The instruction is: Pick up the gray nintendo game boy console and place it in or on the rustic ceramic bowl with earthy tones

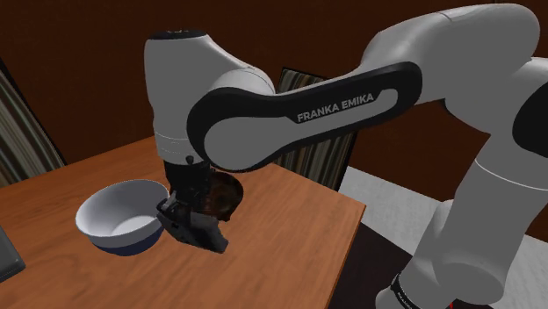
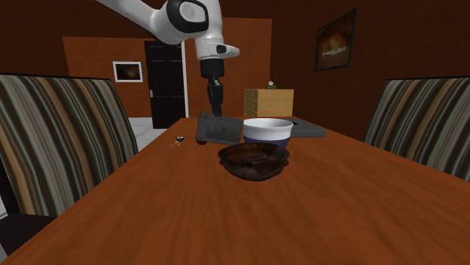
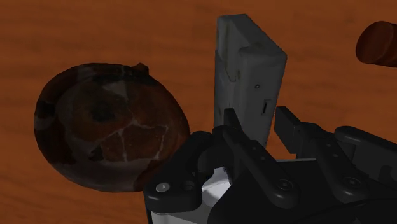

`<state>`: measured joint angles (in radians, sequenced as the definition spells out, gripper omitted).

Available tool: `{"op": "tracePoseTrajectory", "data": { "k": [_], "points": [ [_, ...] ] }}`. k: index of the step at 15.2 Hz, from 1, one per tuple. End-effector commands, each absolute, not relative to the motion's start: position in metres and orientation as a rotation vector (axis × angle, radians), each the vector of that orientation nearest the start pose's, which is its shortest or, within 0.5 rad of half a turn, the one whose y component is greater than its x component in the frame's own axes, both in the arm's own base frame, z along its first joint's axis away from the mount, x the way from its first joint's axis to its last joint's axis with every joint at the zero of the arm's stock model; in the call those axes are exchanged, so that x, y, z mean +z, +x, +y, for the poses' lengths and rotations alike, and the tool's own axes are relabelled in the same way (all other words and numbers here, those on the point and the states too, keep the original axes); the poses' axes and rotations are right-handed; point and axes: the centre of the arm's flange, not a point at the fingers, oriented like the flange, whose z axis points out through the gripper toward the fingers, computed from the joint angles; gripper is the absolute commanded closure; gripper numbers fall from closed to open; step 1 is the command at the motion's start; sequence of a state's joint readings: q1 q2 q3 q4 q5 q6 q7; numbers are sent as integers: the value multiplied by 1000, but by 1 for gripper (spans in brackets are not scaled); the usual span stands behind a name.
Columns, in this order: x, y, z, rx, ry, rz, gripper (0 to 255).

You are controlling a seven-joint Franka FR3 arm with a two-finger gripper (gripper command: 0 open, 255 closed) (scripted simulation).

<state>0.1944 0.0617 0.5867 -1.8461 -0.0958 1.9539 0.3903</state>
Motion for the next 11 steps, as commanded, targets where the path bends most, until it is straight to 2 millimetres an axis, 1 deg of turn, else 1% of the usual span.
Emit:
{"op": "tracePoseTrajectory", "data": {
  "k": [1, 11],
  "points": [
    [508, 423, 401, -124, -3084, -661, 255],
    [561, 423, 401, -124, -3084, -661, 255]
  ]
}}
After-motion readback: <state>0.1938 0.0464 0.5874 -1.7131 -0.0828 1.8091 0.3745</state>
